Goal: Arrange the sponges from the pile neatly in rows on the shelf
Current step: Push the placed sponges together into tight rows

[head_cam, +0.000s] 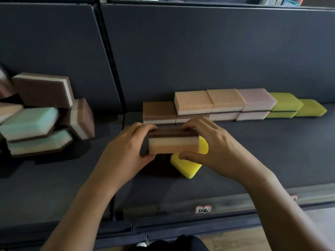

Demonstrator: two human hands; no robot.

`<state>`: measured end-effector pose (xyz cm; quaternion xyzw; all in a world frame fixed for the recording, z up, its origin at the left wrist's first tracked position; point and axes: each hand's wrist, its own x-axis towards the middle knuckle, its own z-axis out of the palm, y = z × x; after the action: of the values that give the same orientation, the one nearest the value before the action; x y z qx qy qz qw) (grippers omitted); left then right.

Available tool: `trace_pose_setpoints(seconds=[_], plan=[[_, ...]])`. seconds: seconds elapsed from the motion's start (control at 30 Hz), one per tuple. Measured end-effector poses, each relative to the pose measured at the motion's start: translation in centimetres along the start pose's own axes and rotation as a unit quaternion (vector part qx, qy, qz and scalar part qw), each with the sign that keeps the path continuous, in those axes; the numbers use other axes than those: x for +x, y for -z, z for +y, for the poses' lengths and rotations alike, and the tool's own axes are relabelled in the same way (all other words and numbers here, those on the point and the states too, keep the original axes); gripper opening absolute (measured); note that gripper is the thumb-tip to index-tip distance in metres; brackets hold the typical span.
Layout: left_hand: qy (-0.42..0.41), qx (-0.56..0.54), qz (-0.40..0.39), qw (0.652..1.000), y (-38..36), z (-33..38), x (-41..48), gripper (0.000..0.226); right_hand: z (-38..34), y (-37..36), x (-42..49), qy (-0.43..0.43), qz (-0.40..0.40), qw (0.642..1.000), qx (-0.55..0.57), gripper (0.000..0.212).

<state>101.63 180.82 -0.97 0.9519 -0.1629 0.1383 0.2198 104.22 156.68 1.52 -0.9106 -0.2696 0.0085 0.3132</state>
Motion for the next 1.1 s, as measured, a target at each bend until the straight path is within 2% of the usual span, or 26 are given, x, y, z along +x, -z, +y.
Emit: trace_pose_setpoints(seconds=[0.1,0.2,0.3,0.5,0.67,0.77,0.8,0.93,1.1], plan=[[-0.003,0.002,0.020,1.000,0.0,0.2,0.1,0.056,-0.1,0.0,-0.1,-0.024,0.035,0.999,0.031,0.052],[-0.003,0.004,0.038,0.999,0.0,0.6,0.3,0.073,-0.3,0.0,0.0,-0.059,0.048,0.995,0.068,0.051],[-0.020,0.008,0.055,0.998,-0.1,1.1,0.6,0.088,-0.5,-0.2,0.5,-0.064,0.042,0.995,0.057,0.055],[-0.070,0.062,0.033,0.995,-0.7,2.1,1.0,0.079,0.0,-0.8,1.4,-0.087,0.048,0.993,0.057,0.043],[-0.061,0.077,0.006,0.995,-1.0,2.0,1.0,0.084,0.5,-0.9,1.5,-0.092,0.040,0.992,0.073,0.054],[-0.035,0.069,0.002,0.997,-0.8,1.5,1.1,0.084,1.1,-0.9,1.2,-0.047,0.021,0.998,0.041,0.088],[-0.028,0.068,-0.004,0.997,-0.8,1.4,1.1,0.086,1.2,-0.9,1.2,-0.026,0.018,0.999,0.015,0.092],[-0.024,0.070,-0.027,0.997,-0.7,1.5,1.1,0.091,1.6,-0.8,1.2,0.009,0.029,0.999,-0.019,0.078],[-0.065,0.098,-0.008,0.993,-0.5,2.5,1.3,0.077,1.6,-0.8,0.9,-0.013,0.041,0.999,0.004,0.074]])
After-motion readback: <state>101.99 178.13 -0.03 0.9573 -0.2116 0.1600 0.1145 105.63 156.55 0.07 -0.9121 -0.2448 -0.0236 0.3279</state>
